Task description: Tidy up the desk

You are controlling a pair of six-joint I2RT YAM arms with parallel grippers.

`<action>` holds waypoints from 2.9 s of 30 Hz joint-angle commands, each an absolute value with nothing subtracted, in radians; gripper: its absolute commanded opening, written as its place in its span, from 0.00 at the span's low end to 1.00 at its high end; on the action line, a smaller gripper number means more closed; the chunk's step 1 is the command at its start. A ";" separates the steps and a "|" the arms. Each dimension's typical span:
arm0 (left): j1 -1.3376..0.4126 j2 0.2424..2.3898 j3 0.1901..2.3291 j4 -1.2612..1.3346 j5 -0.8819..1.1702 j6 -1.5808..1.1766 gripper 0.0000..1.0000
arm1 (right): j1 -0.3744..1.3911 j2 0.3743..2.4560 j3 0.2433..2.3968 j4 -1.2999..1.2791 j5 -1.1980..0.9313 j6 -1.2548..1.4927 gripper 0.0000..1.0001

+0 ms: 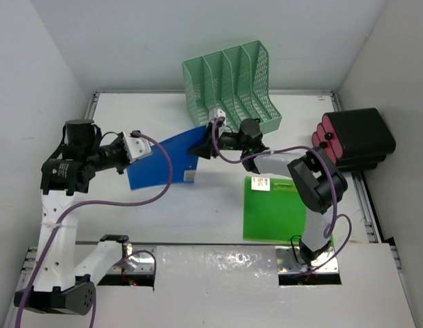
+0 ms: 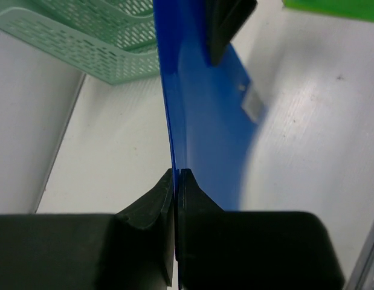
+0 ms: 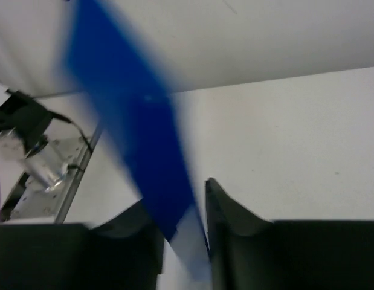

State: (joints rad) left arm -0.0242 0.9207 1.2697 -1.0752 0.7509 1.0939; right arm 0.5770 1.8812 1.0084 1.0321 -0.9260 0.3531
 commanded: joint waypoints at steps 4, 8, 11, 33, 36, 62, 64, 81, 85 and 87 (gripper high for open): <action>-0.026 0.928 1.244 -0.927 0.807 1.006 0.00 | 0.583 1.859 0.994 1.414 -0.973 0.687 0.00; -0.026 0.927 1.227 -0.853 0.747 0.919 0.03 | 0.609 1.747 0.893 1.206 -0.882 0.450 0.00; -0.026 0.927 1.216 -0.802 0.674 0.852 0.73 | 0.637 1.657 0.838 1.079 -0.809 0.356 0.00; -0.011 0.930 1.177 -0.397 -0.147 0.472 1.00 | 0.704 1.381 0.838 0.620 -0.374 0.144 0.00; 0.026 0.942 1.157 -0.376 -0.146 0.476 1.00 | 0.707 1.344 0.877 0.585 -0.386 0.152 0.00; 0.227 1.042 0.881 -0.221 0.241 0.439 1.00 | 0.511 1.460 1.753 -0.146 -0.038 -0.089 0.00; 0.227 1.052 0.877 -0.215 0.253 0.434 1.00 | 0.463 1.486 1.782 -0.161 -0.061 -0.068 0.00; 0.227 1.138 0.834 -0.149 0.256 0.468 1.00 | 0.370 1.696 1.827 -0.043 -0.115 0.101 0.00; 0.227 1.144 0.834 -0.144 0.258 0.468 1.00 | 0.368 1.762 1.841 -0.023 -0.084 0.109 0.00; 0.226 1.143 0.836 -0.146 0.258 0.475 1.00 | 0.368 1.782 1.822 0.026 -0.075 0.106 0.00</action>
